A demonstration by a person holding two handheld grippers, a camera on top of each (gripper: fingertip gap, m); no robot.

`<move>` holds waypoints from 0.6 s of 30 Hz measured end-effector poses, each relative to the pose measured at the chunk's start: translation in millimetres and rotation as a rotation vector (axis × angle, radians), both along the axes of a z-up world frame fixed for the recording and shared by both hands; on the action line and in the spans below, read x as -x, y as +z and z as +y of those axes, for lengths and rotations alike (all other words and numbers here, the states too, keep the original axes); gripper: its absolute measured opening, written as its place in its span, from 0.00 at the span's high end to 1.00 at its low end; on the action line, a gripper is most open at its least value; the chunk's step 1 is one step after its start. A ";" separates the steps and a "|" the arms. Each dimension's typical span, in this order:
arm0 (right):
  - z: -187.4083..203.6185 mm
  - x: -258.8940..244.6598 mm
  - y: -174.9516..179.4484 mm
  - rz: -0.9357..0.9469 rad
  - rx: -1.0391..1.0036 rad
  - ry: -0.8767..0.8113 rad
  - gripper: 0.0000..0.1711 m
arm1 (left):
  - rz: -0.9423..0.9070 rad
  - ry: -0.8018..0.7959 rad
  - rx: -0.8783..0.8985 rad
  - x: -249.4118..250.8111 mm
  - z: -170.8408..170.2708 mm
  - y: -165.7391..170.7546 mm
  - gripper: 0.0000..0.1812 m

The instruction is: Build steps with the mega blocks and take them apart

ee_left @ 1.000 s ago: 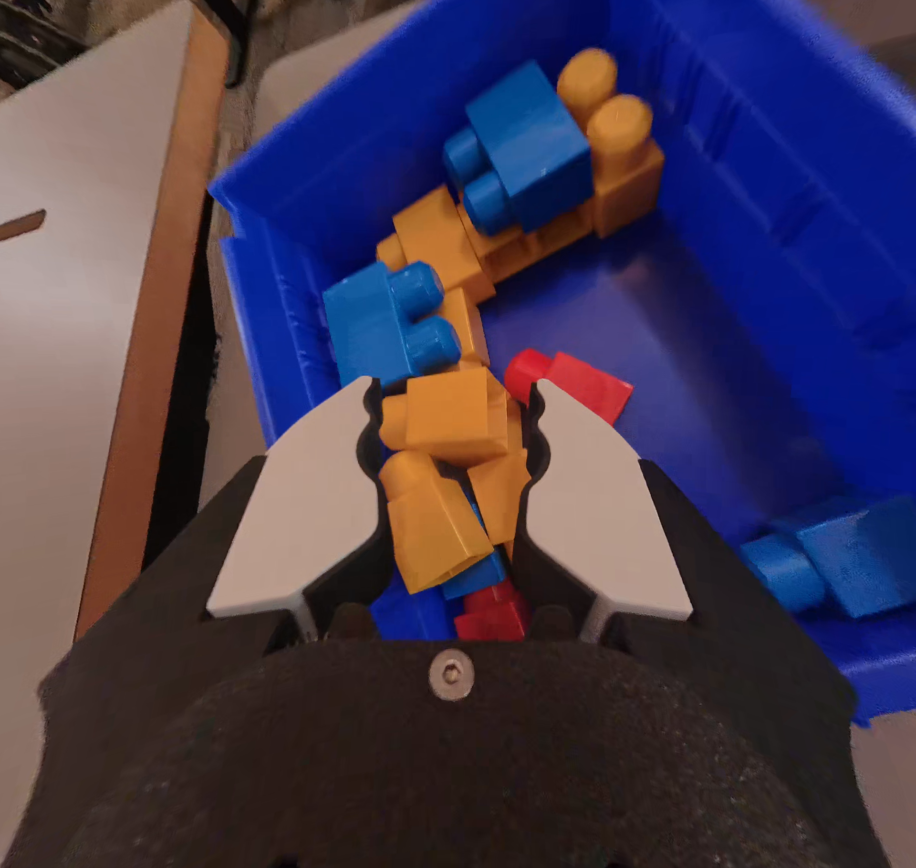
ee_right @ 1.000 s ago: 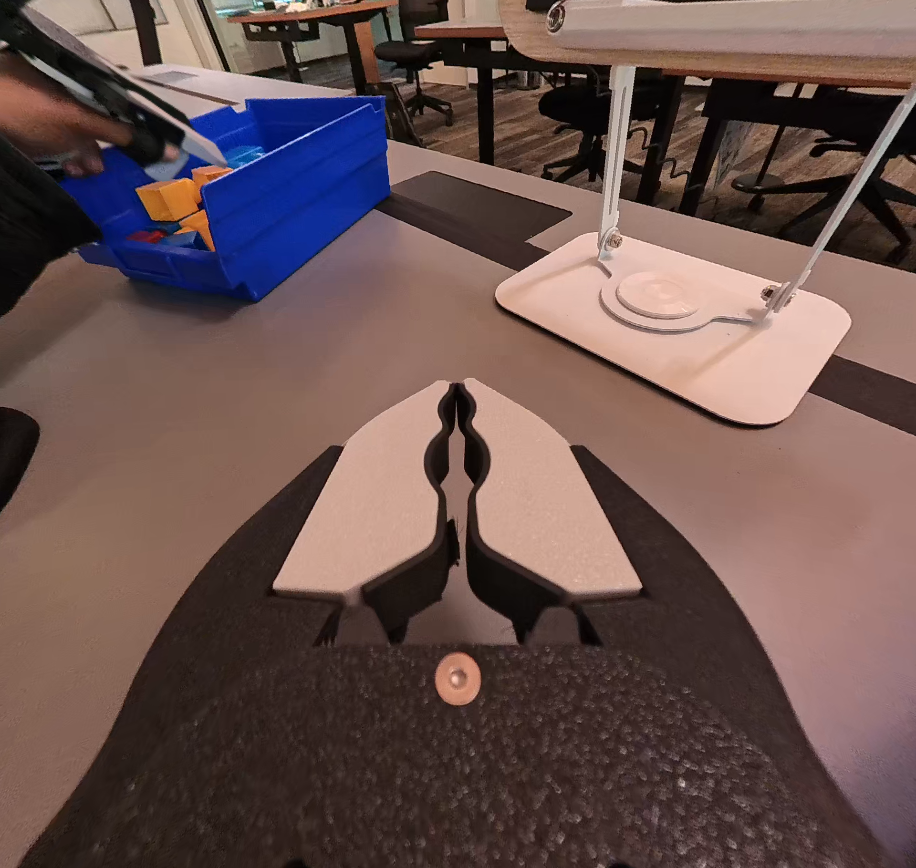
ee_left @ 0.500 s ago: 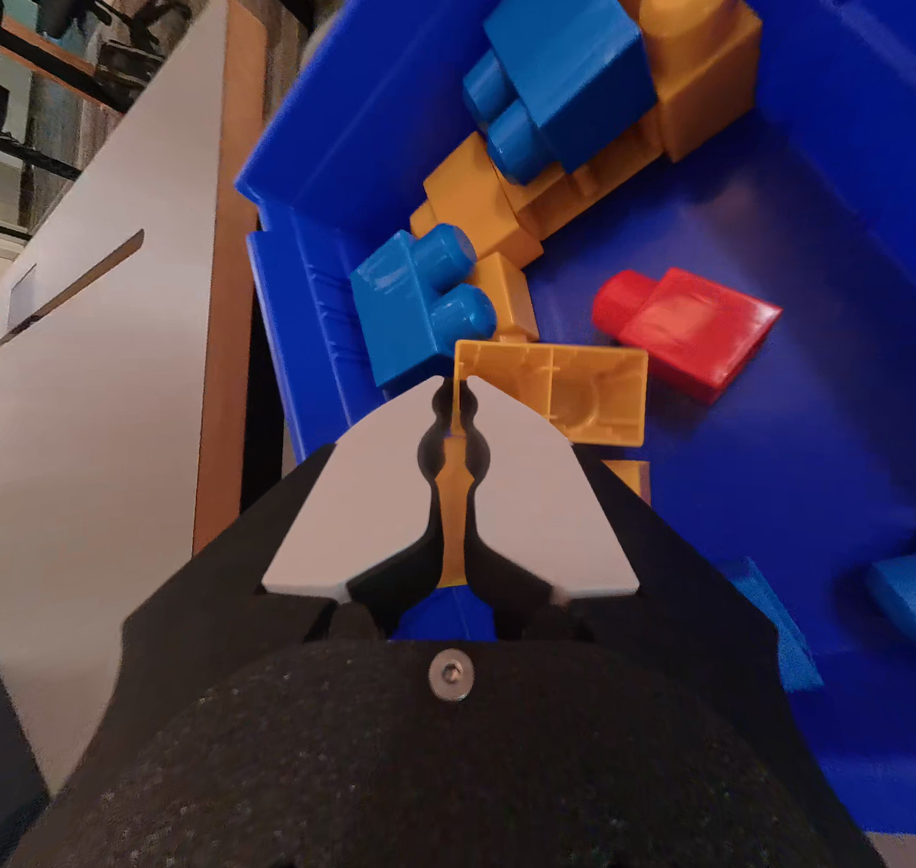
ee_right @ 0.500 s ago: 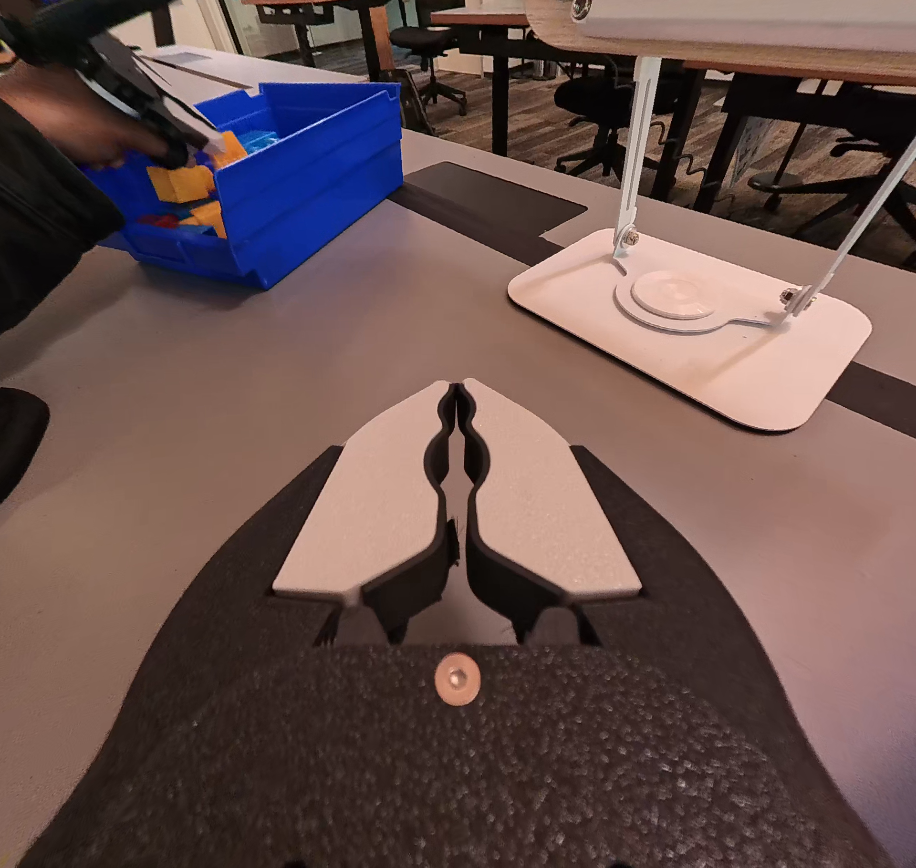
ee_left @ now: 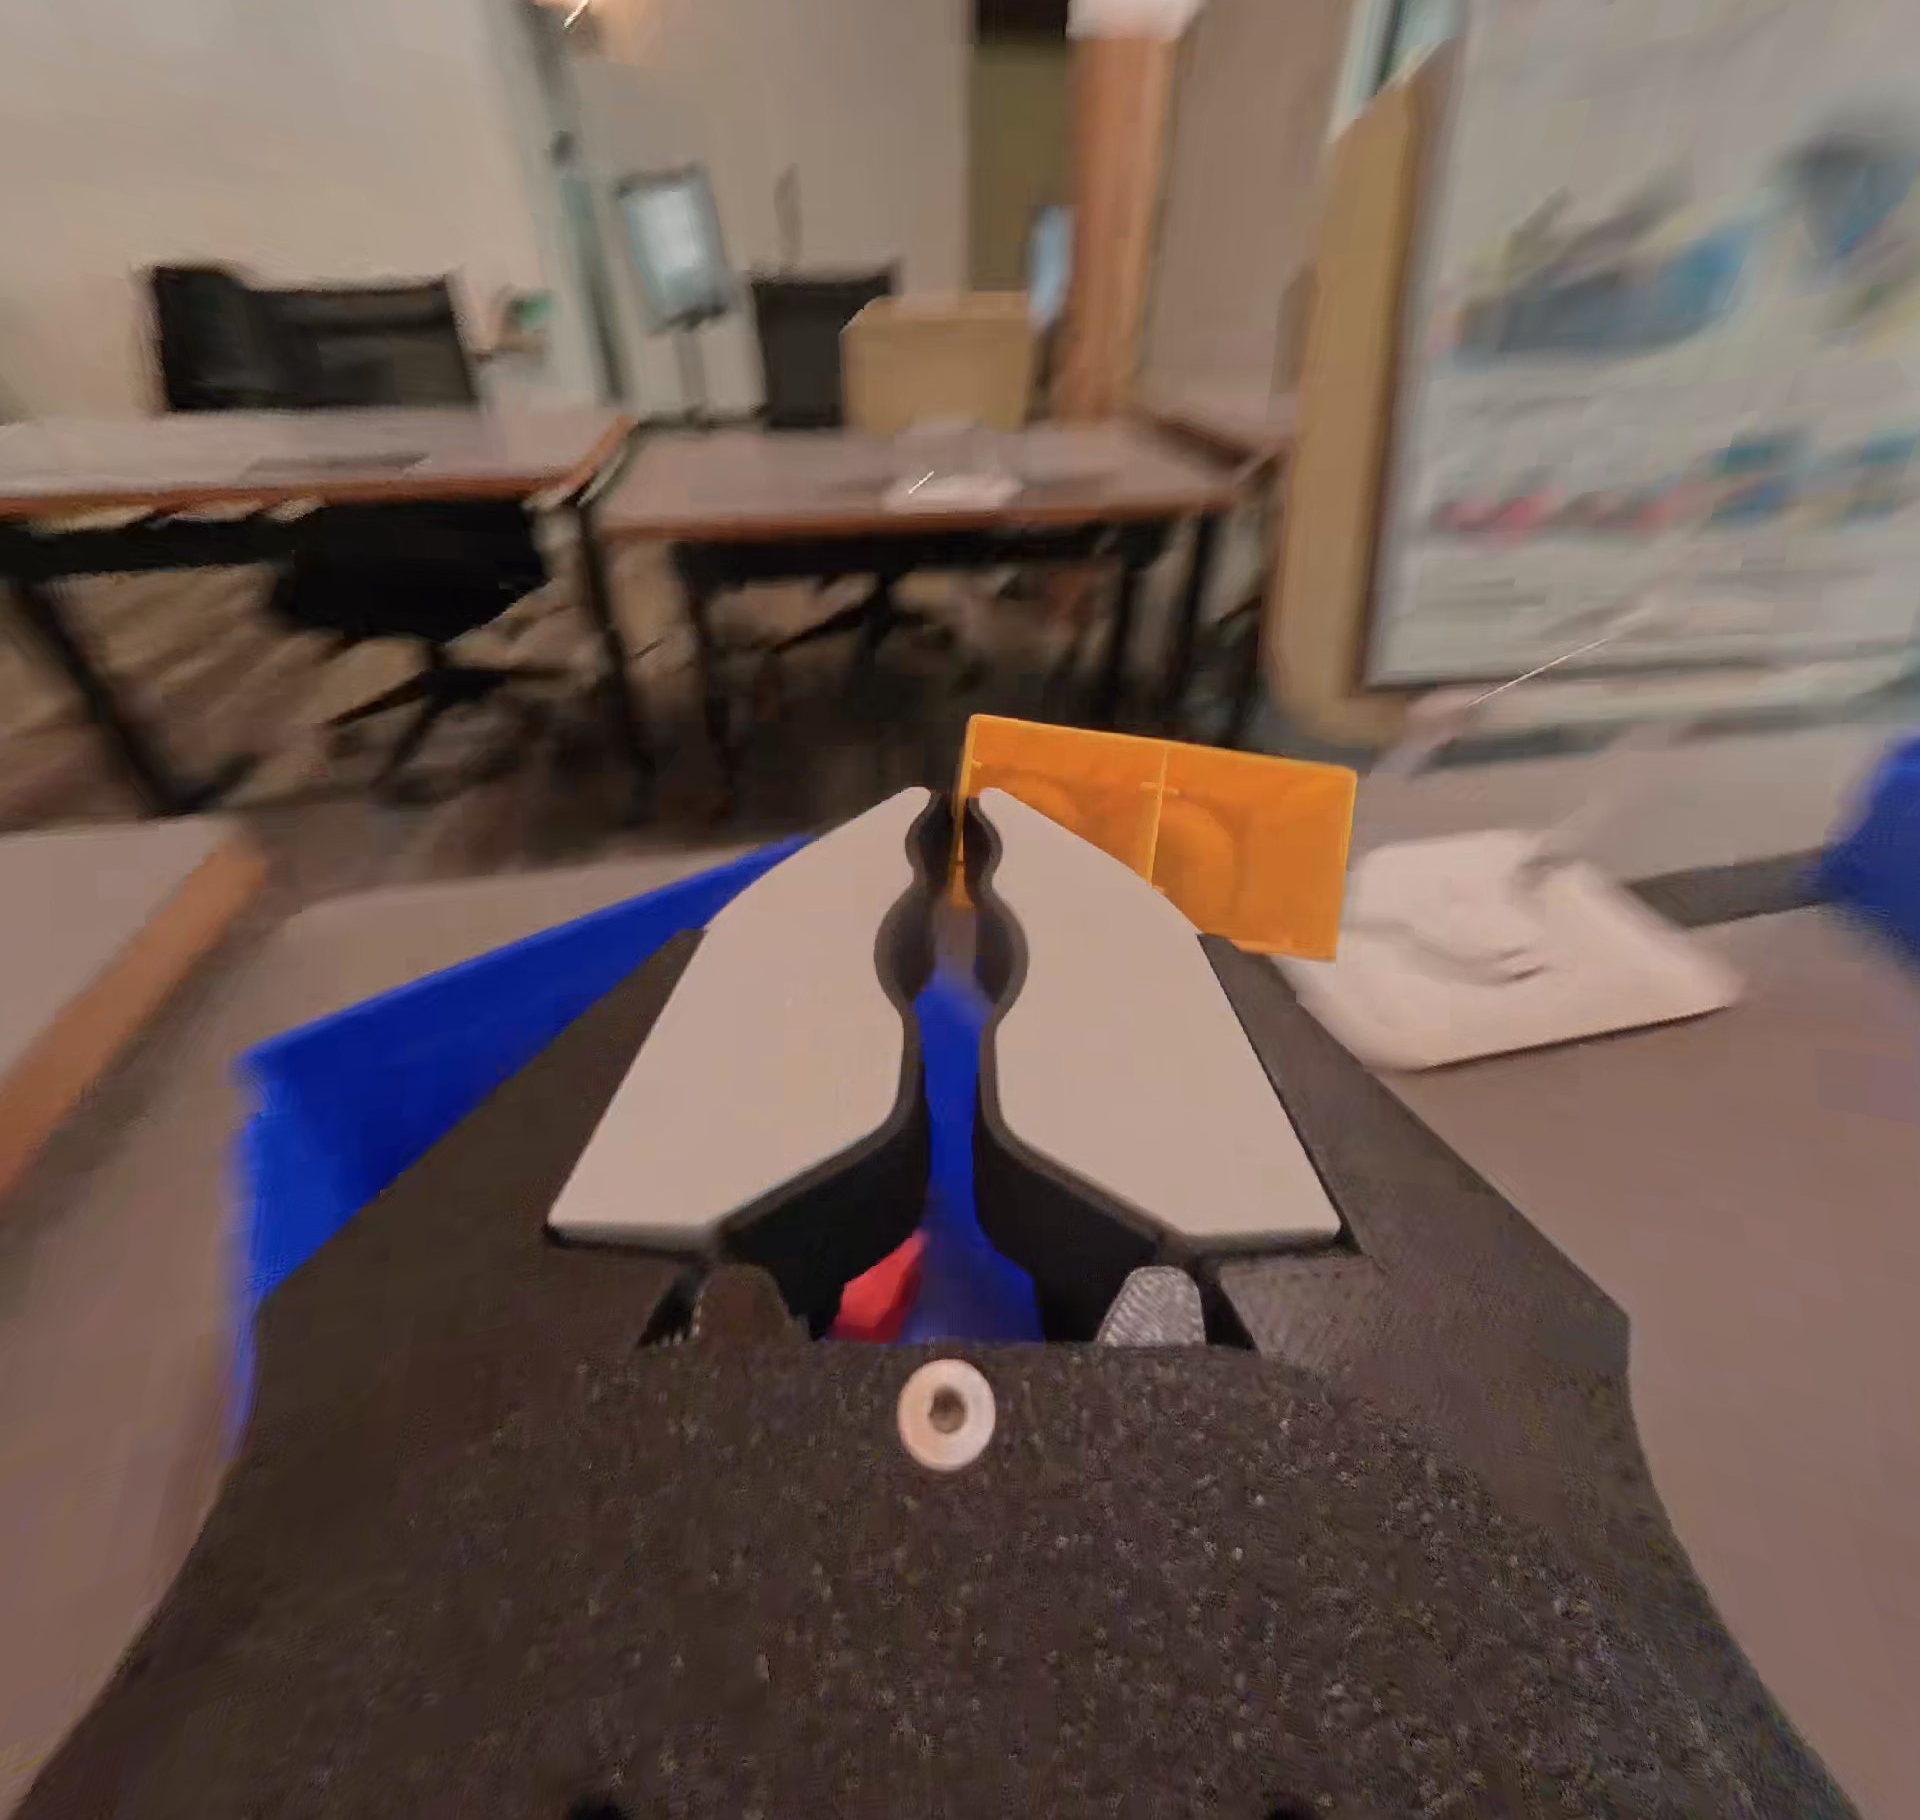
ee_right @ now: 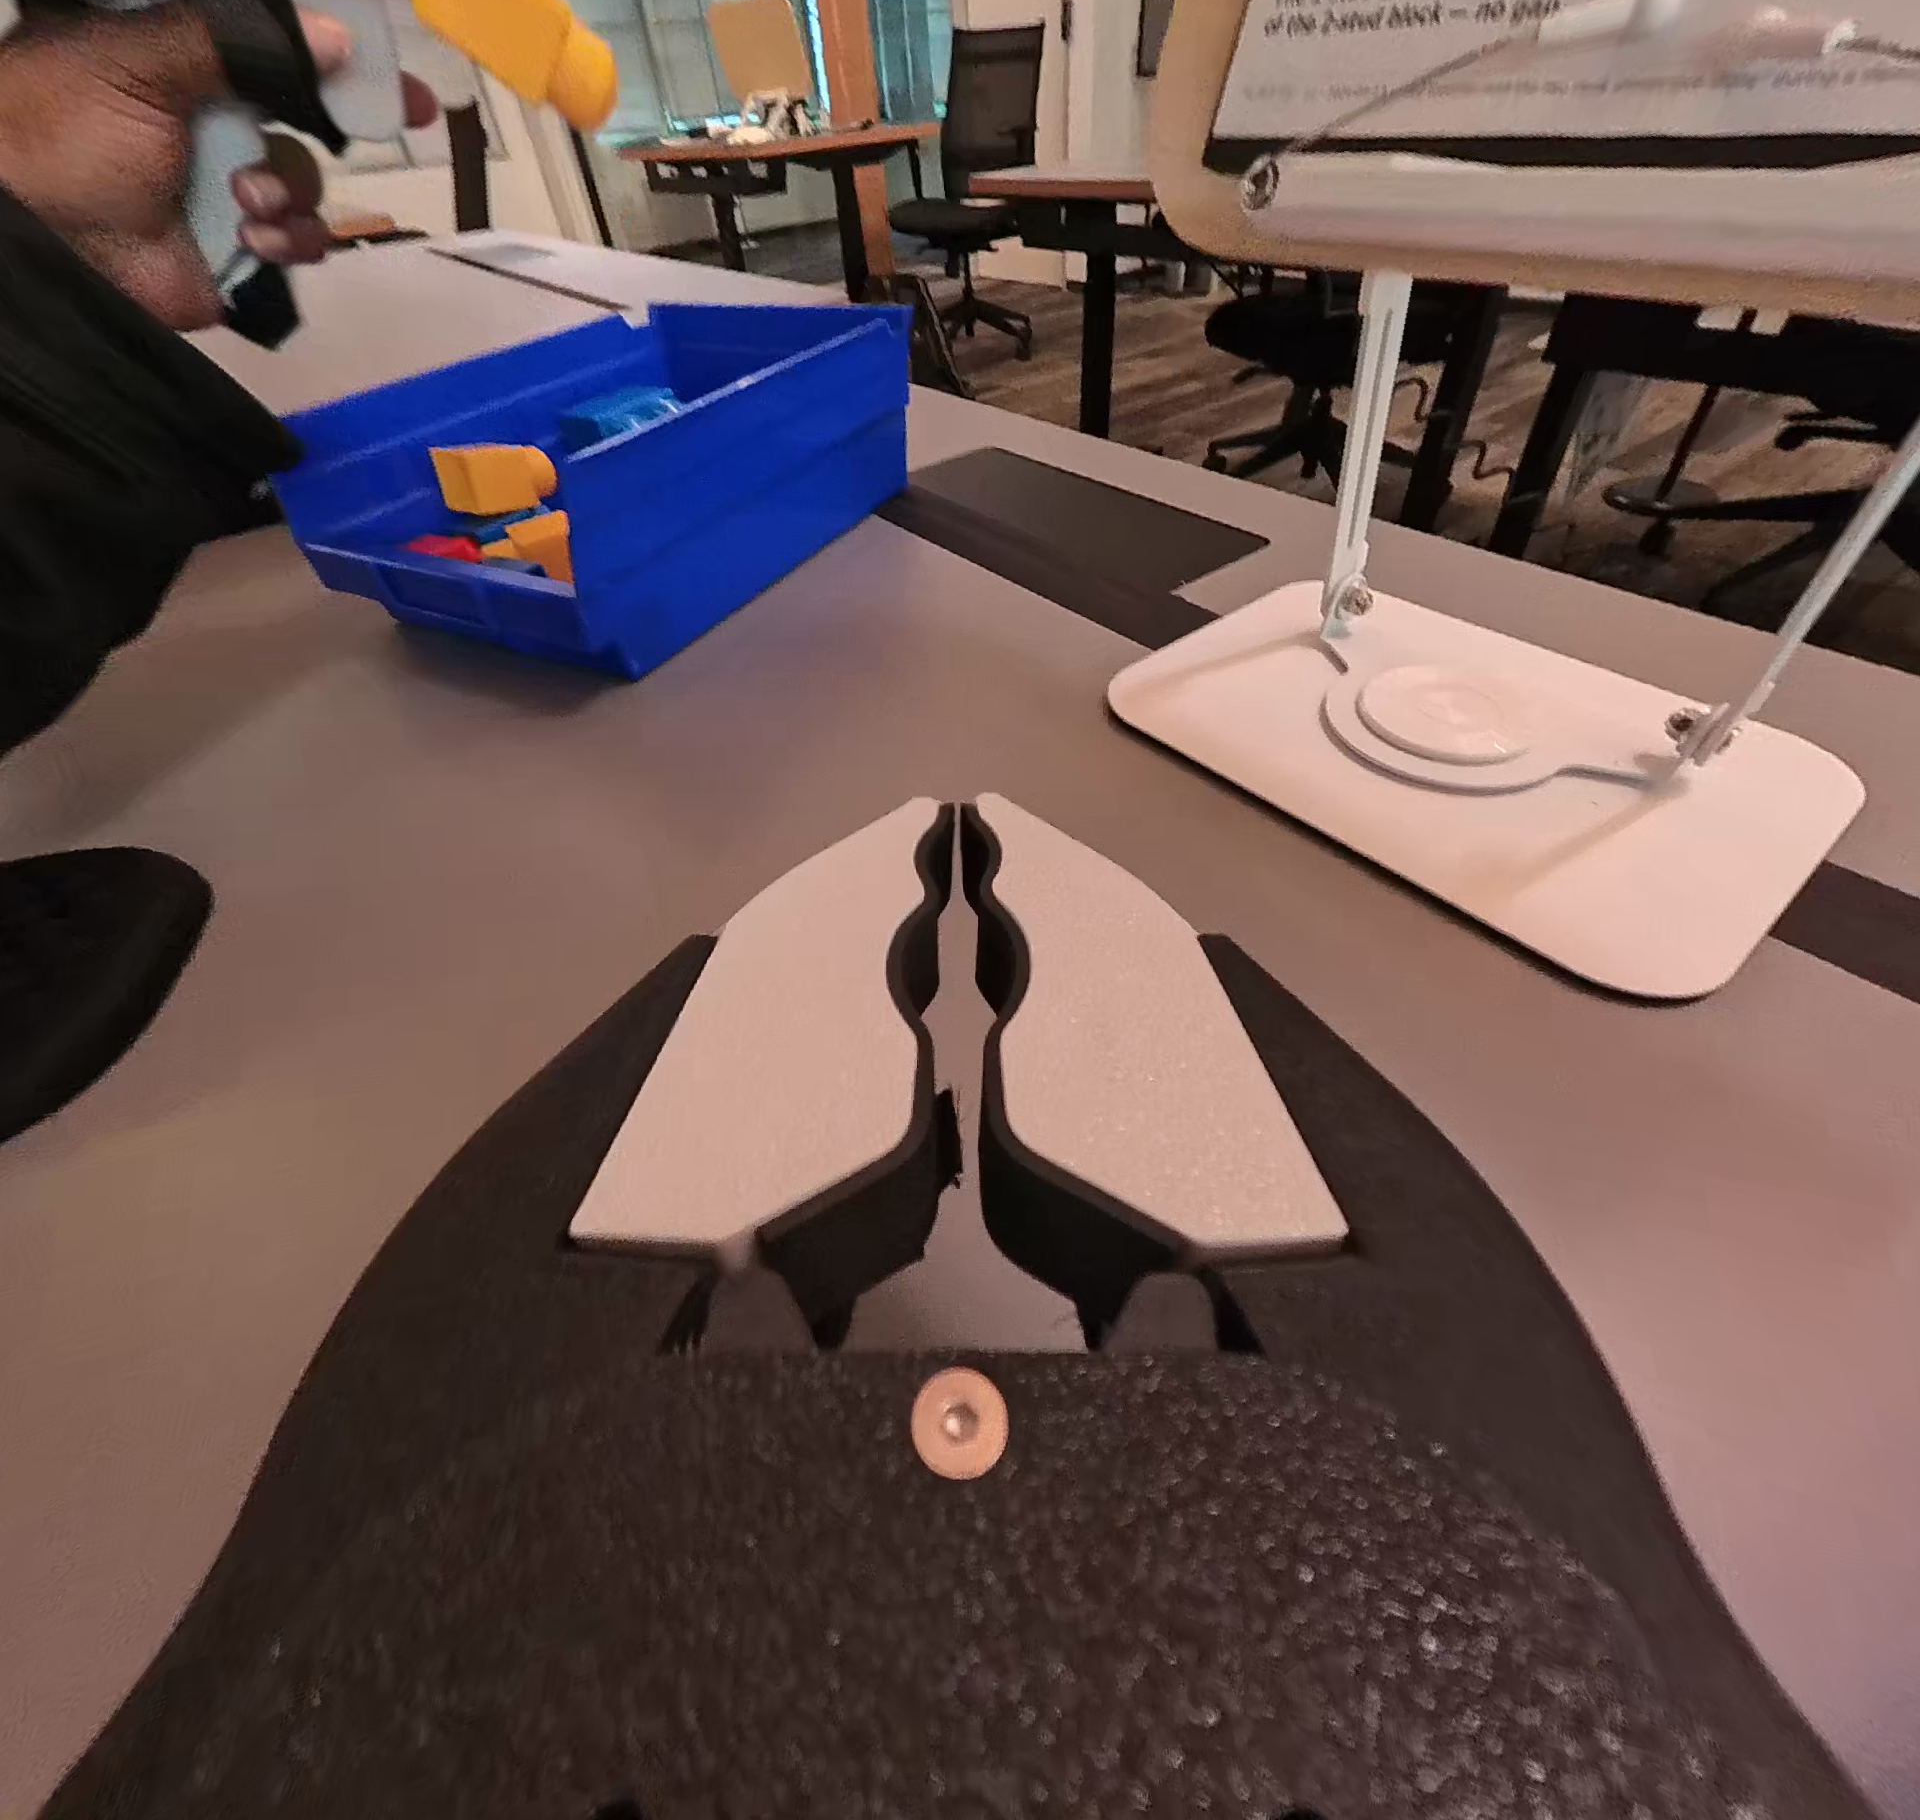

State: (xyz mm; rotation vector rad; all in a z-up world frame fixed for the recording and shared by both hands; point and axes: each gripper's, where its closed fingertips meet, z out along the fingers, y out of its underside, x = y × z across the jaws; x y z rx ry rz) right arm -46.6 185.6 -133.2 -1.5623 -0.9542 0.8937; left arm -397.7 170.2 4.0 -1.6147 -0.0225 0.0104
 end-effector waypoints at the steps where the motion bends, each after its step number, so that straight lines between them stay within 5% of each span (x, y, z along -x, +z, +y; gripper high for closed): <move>1: -1.8 0.4 3.4 0.018 -0.003 0.010 0.99 | -0.050 -0.068 -0.070 -16.5 0.2 12.1 0.98; 8: -24.2 7.2 30.0 0.210 0.136 0.172 0.88 | -0.179 -0.408 -0.415 -133.9 1.0 47.6 0.98; 12: -43.7 14.1 41.6 0.322 0.334 0.337 0.72 | -0.189 -0.505 -0.457 -197.8 5.4 28.1 0.98; 18: -59.5 12.2 67.1 0.499 0.483 0.474 0.64 | 0.002 -0.586 -0.434 -284.4 2.7 -11.6 0.98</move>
